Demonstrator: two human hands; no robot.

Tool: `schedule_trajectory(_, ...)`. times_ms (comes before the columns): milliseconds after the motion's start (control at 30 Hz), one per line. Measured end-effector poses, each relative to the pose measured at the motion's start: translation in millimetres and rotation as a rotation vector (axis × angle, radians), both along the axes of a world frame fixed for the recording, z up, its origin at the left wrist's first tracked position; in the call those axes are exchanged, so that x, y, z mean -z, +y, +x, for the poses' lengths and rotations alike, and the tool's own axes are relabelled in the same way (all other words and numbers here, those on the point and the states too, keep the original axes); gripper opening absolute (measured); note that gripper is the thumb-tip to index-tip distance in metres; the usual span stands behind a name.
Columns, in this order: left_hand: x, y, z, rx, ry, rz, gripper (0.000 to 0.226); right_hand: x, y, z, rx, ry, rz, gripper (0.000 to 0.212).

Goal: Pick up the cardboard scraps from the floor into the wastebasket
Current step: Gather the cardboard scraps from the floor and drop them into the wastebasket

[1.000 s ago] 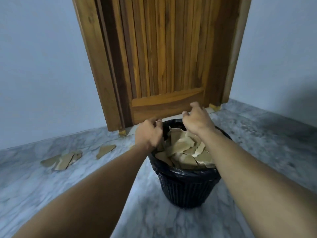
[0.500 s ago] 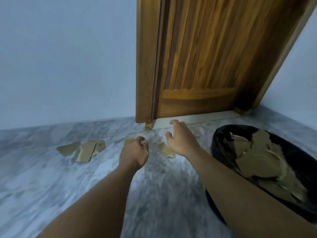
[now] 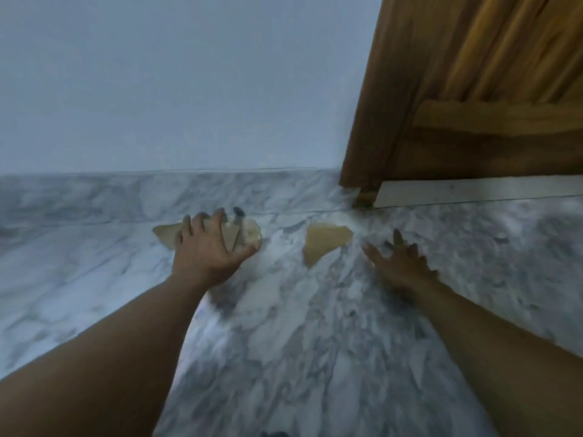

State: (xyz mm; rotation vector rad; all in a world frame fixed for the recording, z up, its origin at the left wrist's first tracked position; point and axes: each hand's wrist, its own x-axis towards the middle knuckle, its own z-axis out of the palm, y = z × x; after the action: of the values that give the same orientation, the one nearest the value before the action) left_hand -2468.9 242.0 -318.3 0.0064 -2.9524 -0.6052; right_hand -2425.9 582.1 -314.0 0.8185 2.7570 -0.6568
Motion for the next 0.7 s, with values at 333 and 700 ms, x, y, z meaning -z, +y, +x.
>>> schedule_trajectory(333,43,11,-37,-0.210,-0.285,-0.176,0.119,25,-110,-79,-0.199,-0.082,0.041,0.092)
schedule_trajectory(700,47,12,-41,-0.120,-0.198,-0.220,0.114,20,-70,-47,-0.392,0.021,0.108,0.046)
